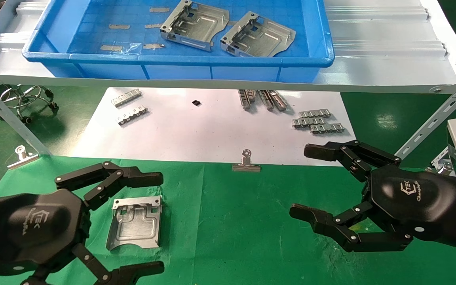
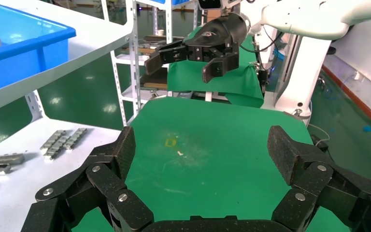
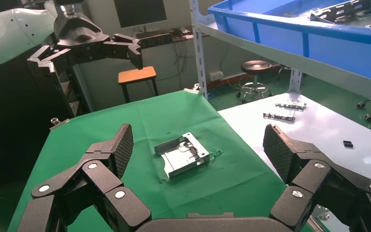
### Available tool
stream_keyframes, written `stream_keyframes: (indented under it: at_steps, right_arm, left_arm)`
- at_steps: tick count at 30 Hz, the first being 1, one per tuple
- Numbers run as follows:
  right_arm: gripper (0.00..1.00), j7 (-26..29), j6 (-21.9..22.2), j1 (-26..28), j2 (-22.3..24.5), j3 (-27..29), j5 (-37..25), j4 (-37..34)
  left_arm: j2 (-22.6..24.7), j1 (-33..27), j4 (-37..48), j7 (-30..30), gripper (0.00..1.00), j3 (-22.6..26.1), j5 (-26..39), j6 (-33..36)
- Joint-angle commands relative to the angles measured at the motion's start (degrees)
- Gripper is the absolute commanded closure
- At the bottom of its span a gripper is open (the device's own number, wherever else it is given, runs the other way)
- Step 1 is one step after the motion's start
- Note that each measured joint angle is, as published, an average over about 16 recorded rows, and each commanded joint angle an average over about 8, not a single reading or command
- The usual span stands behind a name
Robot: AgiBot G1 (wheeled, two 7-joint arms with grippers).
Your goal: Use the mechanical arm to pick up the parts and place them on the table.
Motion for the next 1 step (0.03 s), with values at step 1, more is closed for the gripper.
stream_keyframes:
  at_steps: [1]
  right_arm:
    - [0.0, 0.0, 0.0, 0.0, 0.0, 0.0, 0.0, 0.0]
  left_arm:
    - [0.0, -0.1, 0.2, 0.2, 0.0, 0.1, 0.0, 0.0]
